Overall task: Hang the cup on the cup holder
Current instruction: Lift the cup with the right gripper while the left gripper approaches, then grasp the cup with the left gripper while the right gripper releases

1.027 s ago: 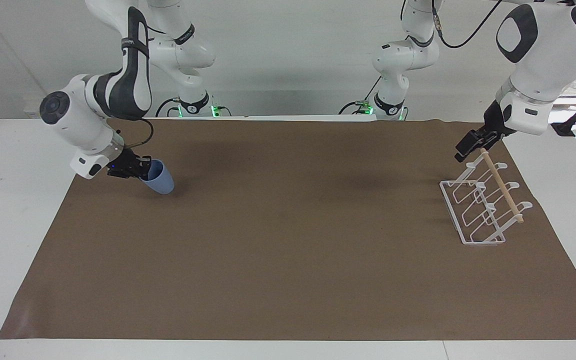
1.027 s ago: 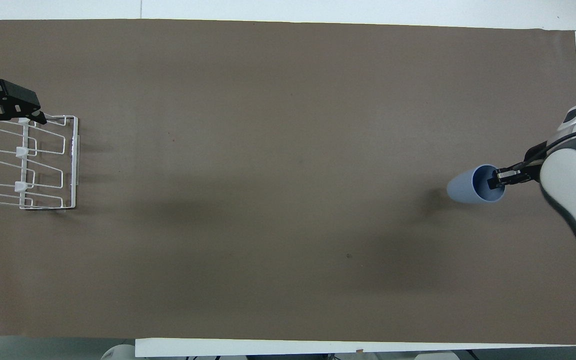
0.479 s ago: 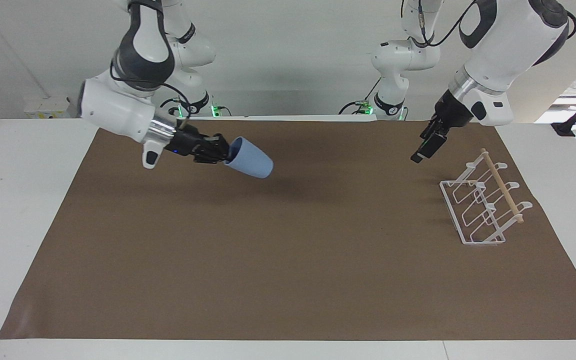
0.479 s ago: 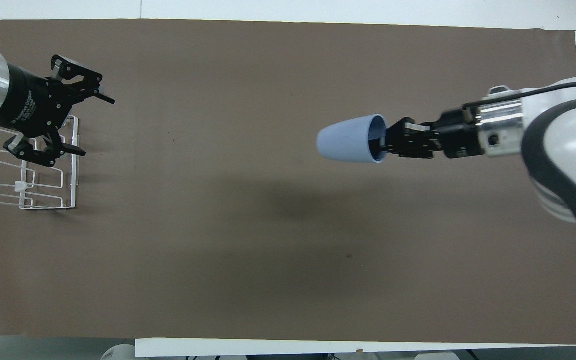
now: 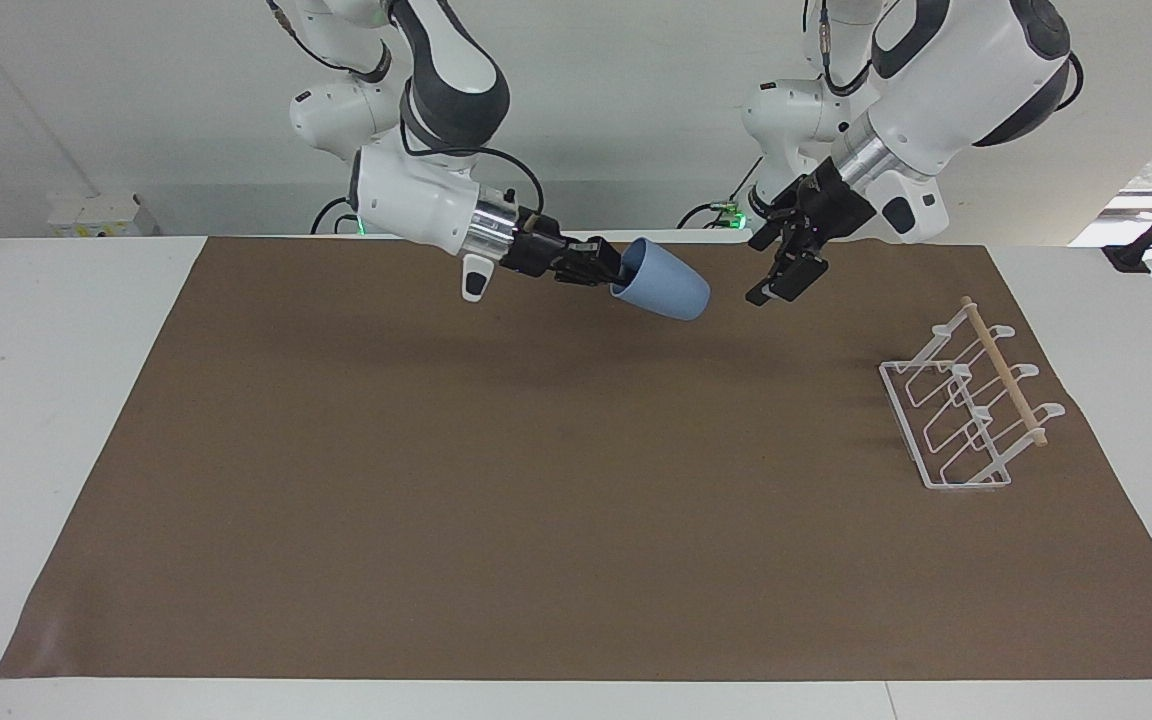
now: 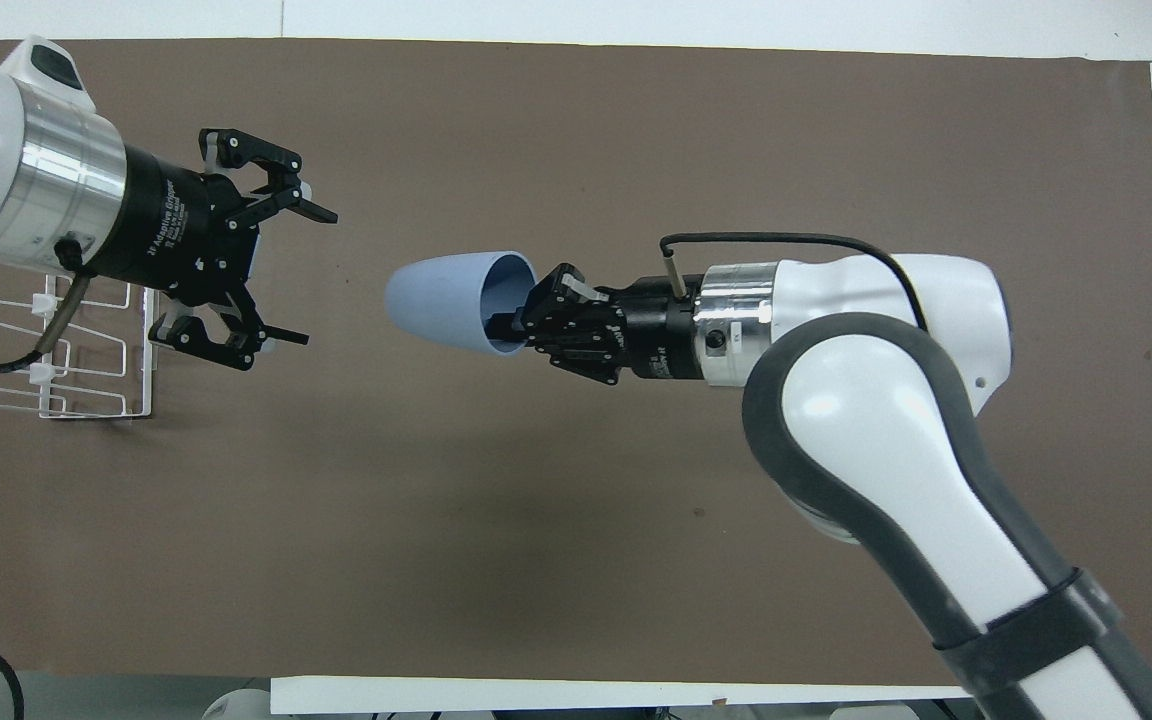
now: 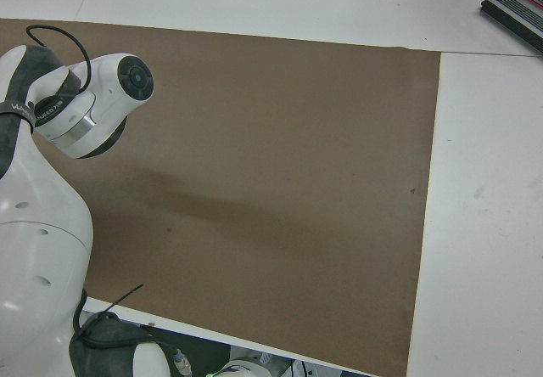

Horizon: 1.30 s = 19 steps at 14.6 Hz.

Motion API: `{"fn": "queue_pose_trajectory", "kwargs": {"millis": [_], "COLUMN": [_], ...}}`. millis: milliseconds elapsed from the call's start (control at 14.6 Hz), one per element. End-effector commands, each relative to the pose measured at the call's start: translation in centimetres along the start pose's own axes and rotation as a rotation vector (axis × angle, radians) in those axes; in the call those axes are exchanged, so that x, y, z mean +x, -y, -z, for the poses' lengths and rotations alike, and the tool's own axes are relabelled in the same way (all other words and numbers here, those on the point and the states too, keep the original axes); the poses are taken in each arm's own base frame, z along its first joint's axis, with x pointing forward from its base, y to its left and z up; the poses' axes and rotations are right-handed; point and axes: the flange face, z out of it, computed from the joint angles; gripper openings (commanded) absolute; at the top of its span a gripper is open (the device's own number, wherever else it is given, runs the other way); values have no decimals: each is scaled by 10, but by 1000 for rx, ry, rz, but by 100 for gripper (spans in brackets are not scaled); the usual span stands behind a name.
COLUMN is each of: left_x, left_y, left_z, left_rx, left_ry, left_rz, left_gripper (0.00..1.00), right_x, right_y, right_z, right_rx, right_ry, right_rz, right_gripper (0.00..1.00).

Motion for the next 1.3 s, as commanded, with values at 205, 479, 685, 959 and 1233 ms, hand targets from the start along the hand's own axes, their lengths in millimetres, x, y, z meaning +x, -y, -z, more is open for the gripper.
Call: {"fn": "queue_pose_trajectory", "kwargs": {"millis": [205,479,685,959,1233], "left_x": [3,1,-4,1,48], "left_y": [22,21,14,12,10], "left_z": [-47,-48,-43,-40,-28], "left_rx": [9,8,-30,-37,-59], "left_ry": [-5,14,68,69,-14], "left_rz": [40,111,202,212,281], "left_gripper": [99,0,0,0,0], "right_x": [-13,-13,-12,1,43], "right_y": [-4,-4,-3,7,18], "right_z": [-6,-6,-4,23,110], "right_rx": [38,39,41,59,-150], "right_ry": [1,1,-1,-42,-143], "right_rz": [-57,-58,-58,-39,164], "right_gripper": [0,0,5,99,99]}}
